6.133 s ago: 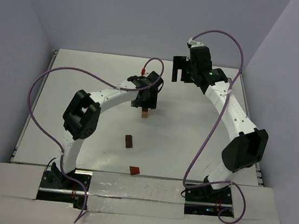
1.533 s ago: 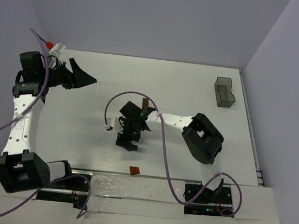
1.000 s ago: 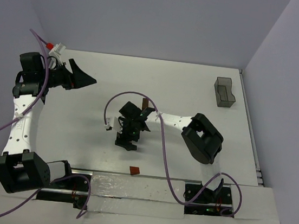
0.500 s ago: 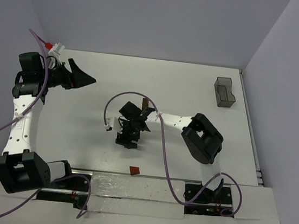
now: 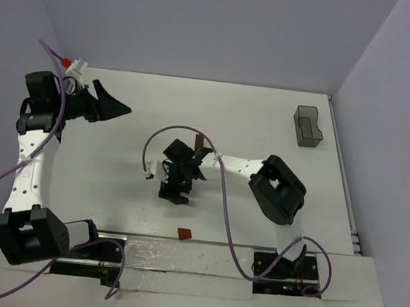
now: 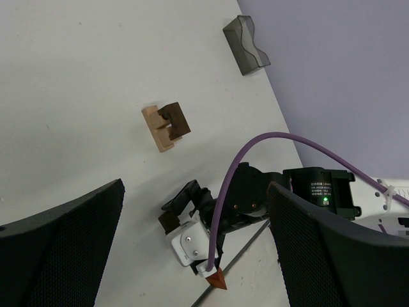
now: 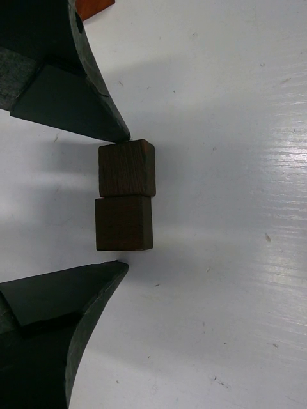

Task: Build the wood block tower

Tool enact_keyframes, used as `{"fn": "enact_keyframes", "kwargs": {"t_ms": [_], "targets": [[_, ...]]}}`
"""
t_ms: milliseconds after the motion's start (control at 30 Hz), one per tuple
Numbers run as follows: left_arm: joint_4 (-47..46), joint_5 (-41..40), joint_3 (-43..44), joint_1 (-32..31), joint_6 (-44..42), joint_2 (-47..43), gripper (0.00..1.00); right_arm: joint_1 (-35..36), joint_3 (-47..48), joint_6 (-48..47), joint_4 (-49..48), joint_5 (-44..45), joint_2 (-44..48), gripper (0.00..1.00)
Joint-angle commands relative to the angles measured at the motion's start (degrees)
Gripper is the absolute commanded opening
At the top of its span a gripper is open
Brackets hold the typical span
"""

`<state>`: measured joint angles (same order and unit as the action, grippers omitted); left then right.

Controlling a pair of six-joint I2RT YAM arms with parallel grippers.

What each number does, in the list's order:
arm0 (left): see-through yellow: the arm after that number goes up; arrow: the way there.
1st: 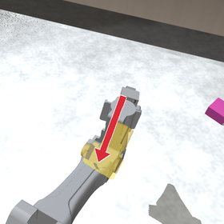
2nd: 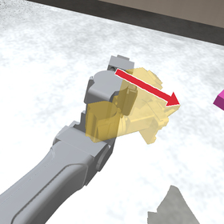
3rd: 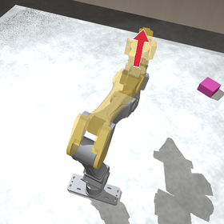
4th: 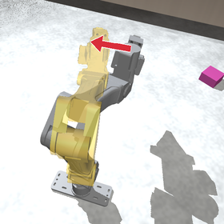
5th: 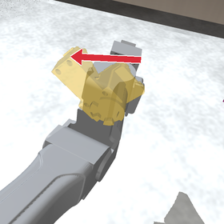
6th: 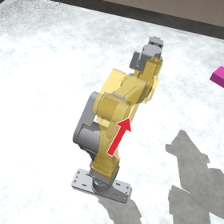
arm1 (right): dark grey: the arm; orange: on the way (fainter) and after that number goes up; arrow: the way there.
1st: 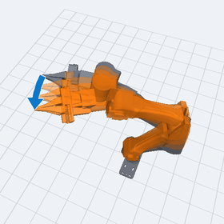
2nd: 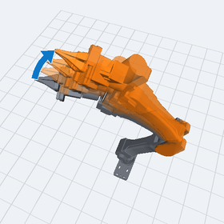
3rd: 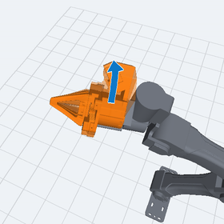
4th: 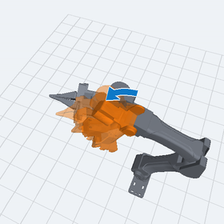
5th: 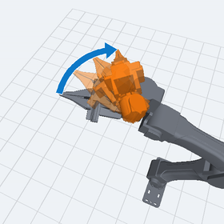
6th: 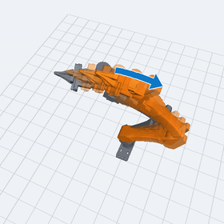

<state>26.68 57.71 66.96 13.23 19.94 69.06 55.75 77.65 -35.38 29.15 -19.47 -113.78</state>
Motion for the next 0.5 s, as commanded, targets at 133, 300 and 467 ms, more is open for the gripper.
{"fn": "enact_keyframes", "kwargs": {"t_ms": [133, 300, 467], "targets": [[-2.42, 1.62, 0.45, 0.47, 0.19, -0.68, 0.99, 0.5, 0.58, 0.67, -0.06, 0.39, 0.67, 1.0], [-2.51, 1.62, 0.45, 0.39, 0.36, -0.6, 0.99, 0.5, 1.35, 1.37, 0.12, 0.05, 0.23, 1.0], [-2.45, 1.68, 0.43, 0.42, 0.27, -0.68, 0.99, 0.53, 1.72, 1.95, -0.29, -0.4, 0.02, 1.0]]}}
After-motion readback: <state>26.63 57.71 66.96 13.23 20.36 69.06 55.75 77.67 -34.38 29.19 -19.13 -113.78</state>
